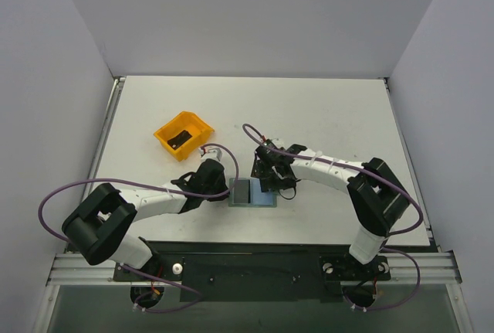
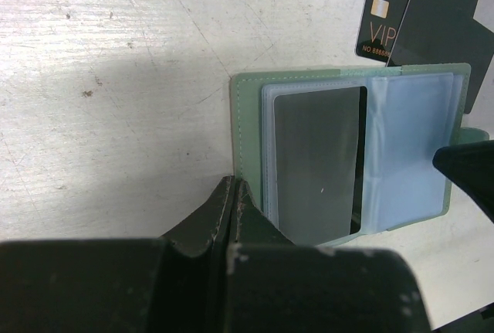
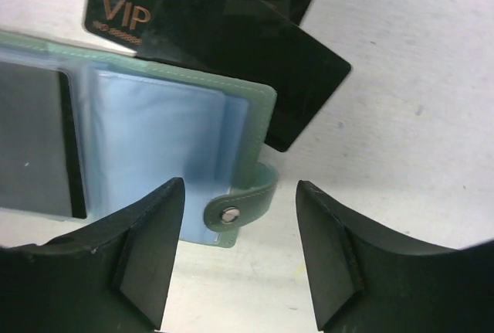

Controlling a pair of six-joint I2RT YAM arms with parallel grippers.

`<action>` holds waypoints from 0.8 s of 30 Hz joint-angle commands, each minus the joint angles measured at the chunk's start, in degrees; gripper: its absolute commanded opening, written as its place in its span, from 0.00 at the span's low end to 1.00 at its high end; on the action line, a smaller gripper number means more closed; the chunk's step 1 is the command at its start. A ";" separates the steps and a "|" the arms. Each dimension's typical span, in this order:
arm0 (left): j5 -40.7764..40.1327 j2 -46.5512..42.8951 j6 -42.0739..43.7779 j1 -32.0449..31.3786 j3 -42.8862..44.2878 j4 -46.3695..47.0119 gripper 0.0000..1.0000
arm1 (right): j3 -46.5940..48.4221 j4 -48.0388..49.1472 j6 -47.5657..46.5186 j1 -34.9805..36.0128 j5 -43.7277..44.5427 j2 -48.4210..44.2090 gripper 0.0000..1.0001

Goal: Put the credit cards into the card holder
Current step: Insert the credit card into the card holder, then close the card holder at the center of the board.

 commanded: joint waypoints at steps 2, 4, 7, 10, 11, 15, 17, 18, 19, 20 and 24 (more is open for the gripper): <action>0.58 0.41 0.26 0.00 0.23 1.54 0.00 | 1.76 -7.08 0.26 0.35 9.12 -0.06 0.45; 0.67 0.49 0.26 -0.08 0.23 1.54 0.00 | 1.67 -7.87 0.44 0.35 10.70 -0.32 0.37; 0.67 0.58 0.35 0.00 0.40 1.54 0.00 | 1.41 -8.57 0.53 0.44 11.94 -0.85 0.24; 0.67 0.50 0.35 0.00 0.32 1.54 0.00 | 1.32 -8.93 0.53 0.44 11.41 -1.90 0.04; 0.76 0.50 0.35 0.00 0.40 1.54 0.00 | 1.14 -8.84 0.53 0.44 11.24 -2.34 0.00; 1.02 0.67 0.35 -0.08 0.32 1.89 0.00 | 0.00 -6.39 -0.09 0.27 7.73 -7.52 0.00; 1.28 0.85 0.35 -0.09 0.32 2.24 0.00 | -0.44 -4.55 -0.53 0.18 5.09 -10.86 0.00; 1.37 0.93 0.35 -0.09 0.32 2.33 0.00 | -0.53 -3.75 -0.70 0.26 3.08 -13.05 0.00; 1.46 0.85 0.09 -0.17 0.14 2.42 0.00 | -0.70 -2.26 -0.96 0.18 2.10 -13.94 0.00; 1.90 0.93 0.00 -0.17 0.05 2.77 0.00 | -0.79 -1.29 -0.97 0.26 -0.43 -15.78 0.00; 3.57 0.93 -1.14 -0.35 -1.09 4.97 0.00 | -0.53 4.77 -0.62 0.00 -10.44 -17.38 0.00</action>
